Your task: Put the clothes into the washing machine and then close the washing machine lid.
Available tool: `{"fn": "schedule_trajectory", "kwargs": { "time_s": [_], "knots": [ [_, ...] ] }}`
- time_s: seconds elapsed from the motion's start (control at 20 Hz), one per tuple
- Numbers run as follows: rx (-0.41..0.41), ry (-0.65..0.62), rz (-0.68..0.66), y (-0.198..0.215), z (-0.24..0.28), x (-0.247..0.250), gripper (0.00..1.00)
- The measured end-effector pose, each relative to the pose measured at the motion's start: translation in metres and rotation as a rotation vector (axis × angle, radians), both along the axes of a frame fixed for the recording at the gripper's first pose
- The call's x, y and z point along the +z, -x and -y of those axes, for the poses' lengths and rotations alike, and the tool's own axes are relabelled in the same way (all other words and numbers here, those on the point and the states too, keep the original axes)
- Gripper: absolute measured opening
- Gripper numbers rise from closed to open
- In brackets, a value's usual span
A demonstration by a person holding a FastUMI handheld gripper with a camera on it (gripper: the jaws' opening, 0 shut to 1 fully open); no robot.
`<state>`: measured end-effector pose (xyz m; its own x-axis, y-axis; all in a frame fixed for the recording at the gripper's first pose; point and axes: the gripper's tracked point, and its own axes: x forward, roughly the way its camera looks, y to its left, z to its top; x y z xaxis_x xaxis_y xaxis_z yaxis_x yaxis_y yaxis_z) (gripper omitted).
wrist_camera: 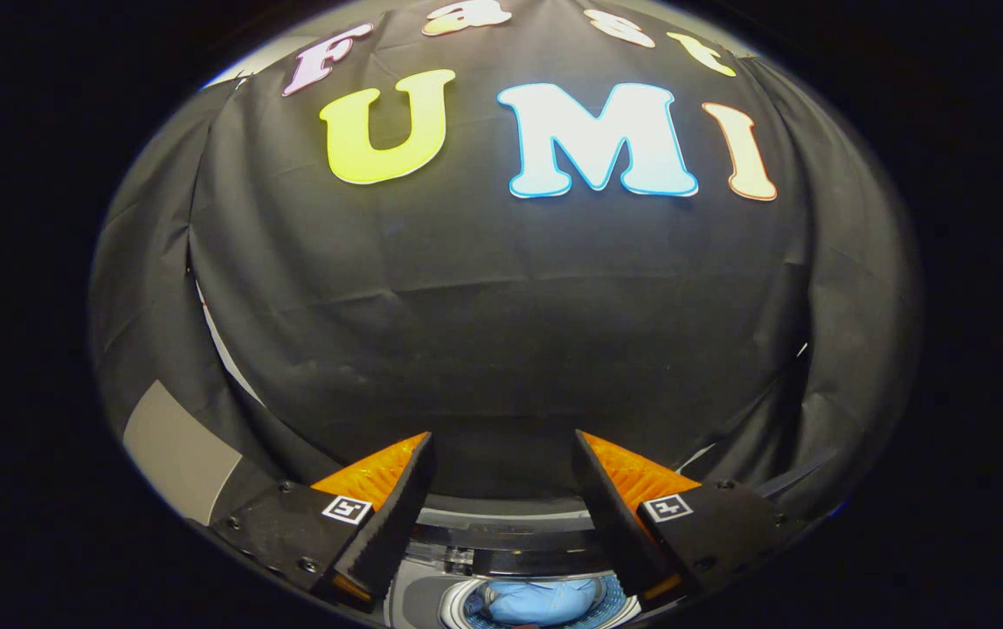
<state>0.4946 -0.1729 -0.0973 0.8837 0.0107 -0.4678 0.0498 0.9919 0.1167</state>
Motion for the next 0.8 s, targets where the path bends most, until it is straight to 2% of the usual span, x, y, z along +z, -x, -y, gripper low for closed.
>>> {"fn": "schedule_trajectory", "kwargs": {
  "time_s": [0.45, 0.8],
  "knots": [
    [0.012, 0.050, 0.000, -0.004, 0.003, -0.006, 0.96],
    [0.015, 0.056, 0.056, 0.013, 0.001, -0.001, 0.97]
  ]
}}
